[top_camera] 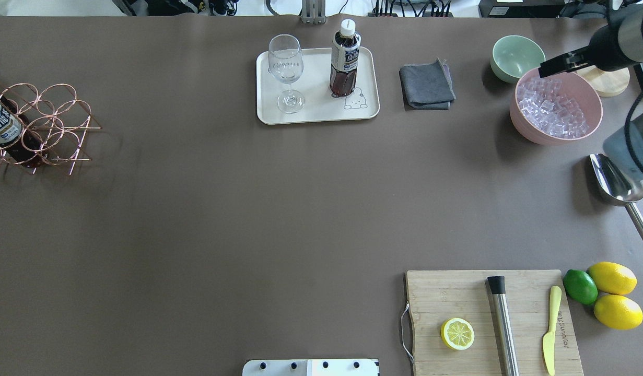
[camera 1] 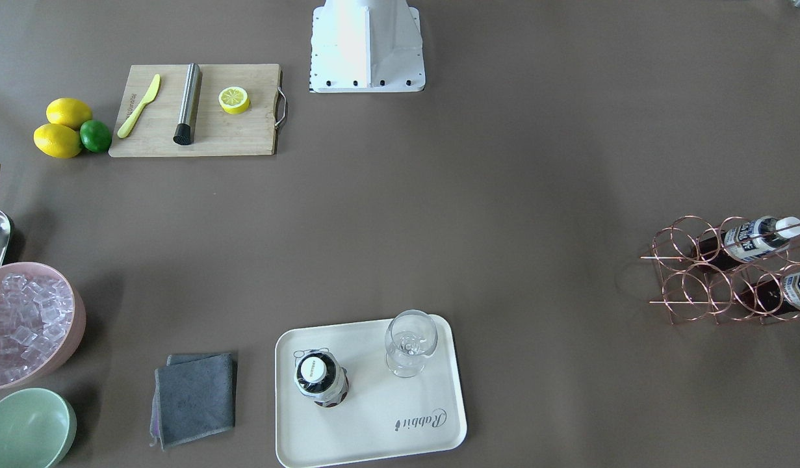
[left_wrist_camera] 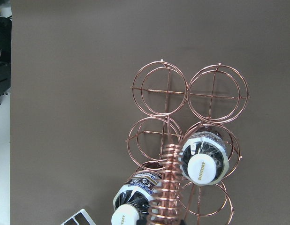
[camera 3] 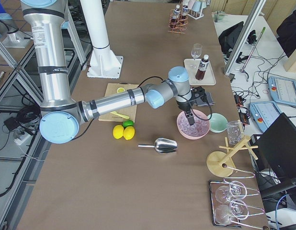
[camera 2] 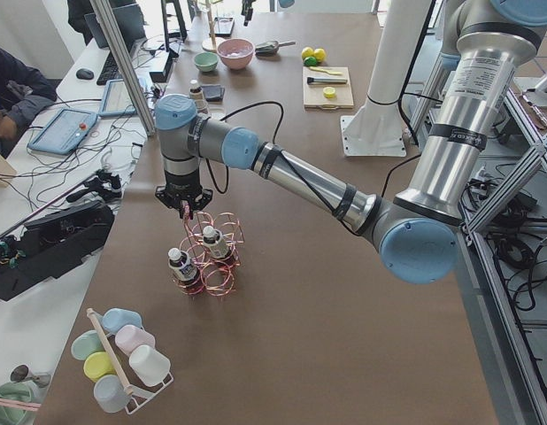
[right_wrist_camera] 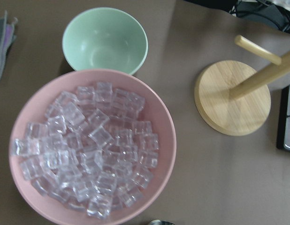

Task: Take tea from basket to plate

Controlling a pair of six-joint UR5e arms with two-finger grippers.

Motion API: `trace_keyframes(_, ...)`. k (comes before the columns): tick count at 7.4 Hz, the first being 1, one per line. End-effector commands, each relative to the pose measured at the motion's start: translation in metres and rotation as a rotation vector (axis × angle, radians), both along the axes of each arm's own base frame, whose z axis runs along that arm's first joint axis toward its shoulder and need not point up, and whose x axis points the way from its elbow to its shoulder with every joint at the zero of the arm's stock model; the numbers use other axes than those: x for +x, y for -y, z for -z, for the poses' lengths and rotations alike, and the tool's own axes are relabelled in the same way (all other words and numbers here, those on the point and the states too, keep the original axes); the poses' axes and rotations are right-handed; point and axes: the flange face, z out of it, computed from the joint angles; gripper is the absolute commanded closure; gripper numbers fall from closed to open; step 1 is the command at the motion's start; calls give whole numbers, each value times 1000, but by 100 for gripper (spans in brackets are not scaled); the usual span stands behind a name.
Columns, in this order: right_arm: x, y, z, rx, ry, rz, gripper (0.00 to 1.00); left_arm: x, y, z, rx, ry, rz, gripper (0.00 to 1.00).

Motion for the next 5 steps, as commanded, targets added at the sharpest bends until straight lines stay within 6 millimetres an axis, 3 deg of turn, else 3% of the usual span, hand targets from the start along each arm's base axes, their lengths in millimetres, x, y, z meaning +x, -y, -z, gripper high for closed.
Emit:
trace_keyframes(1,78,-23,-52,-203,-46,127,0,1,2,1,0,-1,-2,100)
trace_keyframes(3,79,-41,-79,-399,87,137,0,0,-2,-3,-8,-4,-2,100)
trace_keyframes(5,77,-41,-99,-442,114,140,0,-4,-7,-6,-13,-4,4,100)
